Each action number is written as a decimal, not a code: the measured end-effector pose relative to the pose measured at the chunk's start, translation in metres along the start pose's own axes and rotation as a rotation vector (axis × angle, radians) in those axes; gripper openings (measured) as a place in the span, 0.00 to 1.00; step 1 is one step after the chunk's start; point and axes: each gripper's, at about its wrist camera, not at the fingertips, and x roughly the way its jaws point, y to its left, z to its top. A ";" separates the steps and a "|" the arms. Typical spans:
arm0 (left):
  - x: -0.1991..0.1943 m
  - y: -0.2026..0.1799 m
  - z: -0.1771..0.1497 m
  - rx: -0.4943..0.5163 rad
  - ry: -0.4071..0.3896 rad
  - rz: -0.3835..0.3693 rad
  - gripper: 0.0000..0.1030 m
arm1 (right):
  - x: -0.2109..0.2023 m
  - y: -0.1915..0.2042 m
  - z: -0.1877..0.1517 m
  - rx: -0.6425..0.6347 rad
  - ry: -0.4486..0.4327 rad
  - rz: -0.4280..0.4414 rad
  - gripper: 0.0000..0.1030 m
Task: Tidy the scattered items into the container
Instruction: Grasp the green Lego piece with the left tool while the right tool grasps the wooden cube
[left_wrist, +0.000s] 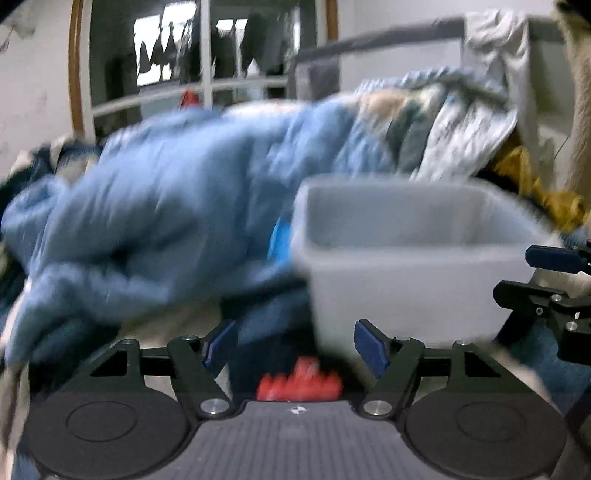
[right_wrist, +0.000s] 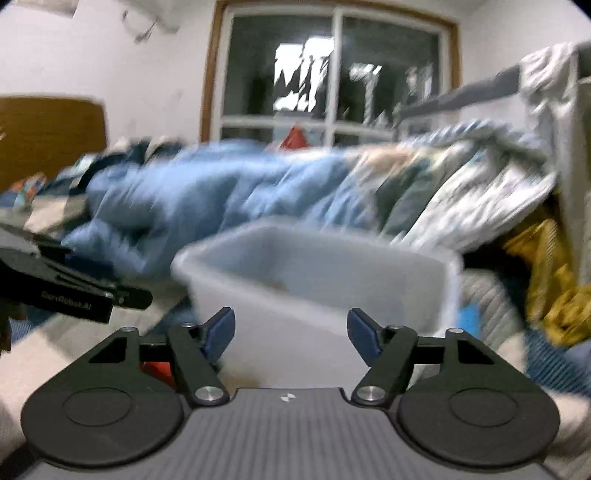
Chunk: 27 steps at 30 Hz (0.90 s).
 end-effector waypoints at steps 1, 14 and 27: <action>0.003 0.004 -0.008 -0.009 0.019 0.001 0.71 | 0.007 0.006 -0.007 -0.010 0.033 0.016 0.62; 0.034 0.020 -0.065 -0.142 0.132 -0.013 0.71 | 0.084 0.025 -0.051 -0.023 0.261 0.041 0.51; 0.073 0.014 -0.058 -0.159 0.117 0.048 0.65 | 0.087 0.025 -0.056 0.027 0.275 0.064 0.32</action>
